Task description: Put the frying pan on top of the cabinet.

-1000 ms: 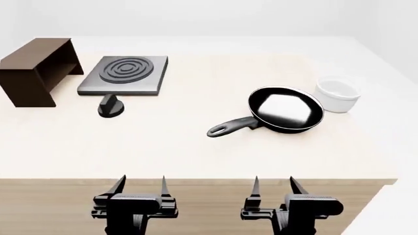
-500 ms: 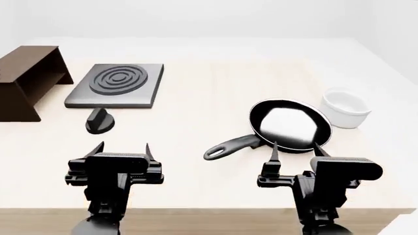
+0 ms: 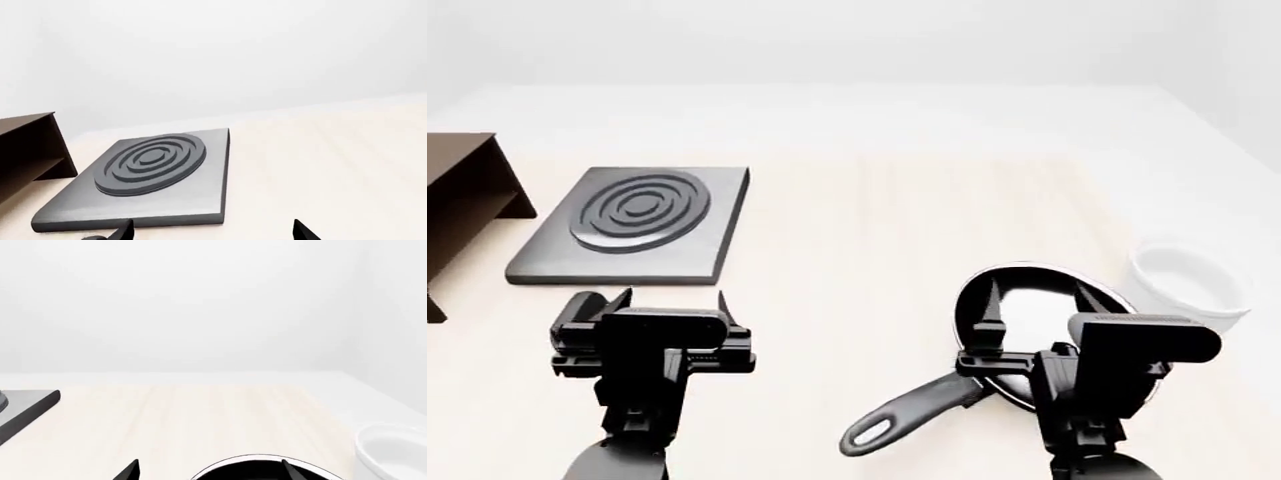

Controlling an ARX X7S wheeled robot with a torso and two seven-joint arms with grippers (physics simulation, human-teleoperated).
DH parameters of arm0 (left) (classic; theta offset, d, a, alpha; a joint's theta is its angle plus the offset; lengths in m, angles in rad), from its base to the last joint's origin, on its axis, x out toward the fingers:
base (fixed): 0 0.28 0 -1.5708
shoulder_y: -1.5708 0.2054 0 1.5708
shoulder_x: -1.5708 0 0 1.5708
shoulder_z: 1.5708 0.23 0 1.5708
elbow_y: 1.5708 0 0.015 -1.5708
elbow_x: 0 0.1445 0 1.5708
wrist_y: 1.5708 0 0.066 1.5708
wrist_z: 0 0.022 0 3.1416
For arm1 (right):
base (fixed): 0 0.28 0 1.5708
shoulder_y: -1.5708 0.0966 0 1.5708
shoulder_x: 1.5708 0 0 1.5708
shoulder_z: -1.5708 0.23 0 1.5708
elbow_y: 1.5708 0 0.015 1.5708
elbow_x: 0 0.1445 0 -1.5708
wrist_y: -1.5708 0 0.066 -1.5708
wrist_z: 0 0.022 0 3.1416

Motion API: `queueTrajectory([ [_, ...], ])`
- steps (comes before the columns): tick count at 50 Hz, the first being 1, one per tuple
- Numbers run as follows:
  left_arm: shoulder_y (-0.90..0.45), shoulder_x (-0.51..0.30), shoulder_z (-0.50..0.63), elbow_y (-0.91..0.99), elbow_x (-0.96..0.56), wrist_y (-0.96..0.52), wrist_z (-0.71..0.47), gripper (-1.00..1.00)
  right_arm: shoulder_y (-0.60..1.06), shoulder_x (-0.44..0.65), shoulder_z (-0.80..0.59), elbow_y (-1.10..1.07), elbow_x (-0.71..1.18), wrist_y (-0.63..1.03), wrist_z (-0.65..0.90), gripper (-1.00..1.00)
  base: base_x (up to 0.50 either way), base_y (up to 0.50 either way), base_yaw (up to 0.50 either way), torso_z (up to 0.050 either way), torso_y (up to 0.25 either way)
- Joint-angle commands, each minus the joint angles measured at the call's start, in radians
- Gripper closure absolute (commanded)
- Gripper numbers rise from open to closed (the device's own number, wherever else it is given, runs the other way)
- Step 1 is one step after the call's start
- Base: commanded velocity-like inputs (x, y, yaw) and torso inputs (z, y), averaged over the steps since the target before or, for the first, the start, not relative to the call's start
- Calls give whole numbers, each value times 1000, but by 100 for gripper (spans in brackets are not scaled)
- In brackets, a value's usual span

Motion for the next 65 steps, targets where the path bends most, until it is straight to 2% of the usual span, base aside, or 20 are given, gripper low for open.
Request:
queueTrajectory([
  [1,0,-6,3,-10,-3,4,-8,-100,0,5,-6,5,8,-3,3,-100,500,0,0,0,0],
  [18,4,-16,7,4,-12,1,-17,-100,-6,14,-11,-5,16,-13,12,-100,500,0,0,0,1],
  [26,6,-20,8,13,-16,-4,-20,-100,0,19,-20,5,4,-5,29,-100,0,0,0,0,0],
  [33,6,-23,7,16,-21,-8,-24,-100,5,25,-32,-10,2,6,32,-100,-472,0,0,0,1],
  [43,0,-34,18,15,-22,-35,-25,-100,13,29,-31,-6,17,3,30,-100,0,0,0,0,0],
  [47,-40,-51,49,47,-36,-131,13,-100,26,36,-34,-2,10,17,38,-100,0,0,0,0,0],
  [48,-77,-64,48,90,-80,-222,59,-100,29,36,-32,-2,11,21,40,-100,0,0,0,0,0],
  [50,-120,-81,62,128,-103,-314,90,-100,35,38,-31,-1,12,29,43,-100,0,0,0,0,0],
  [52,-204,-100,75,172,-162,-519,142,-100,39,42,-34,-1,11,34,43,-100,0,0,0,0,0],
  [55,-347,-176,166,209,-279,-761,305,-100,46,45,-33,-12,15,50,46,-100,0,0,0,0,0],
  [61,-497,-222,246,153,-371,-876,447,-100,53,49,-26,-22,25,64,50,-100,0,0,0,0,0],
  [62,-527,-233,248,155,-435,-899,531,-100,54,51,-30,-26,21,69,52,-100,0,0,0,0,0],
  [65,-581,-243,287,132,-481,-944,591,-100,53,55,-34,-27,20,69,52,-100,0,0,0,0,0],
])
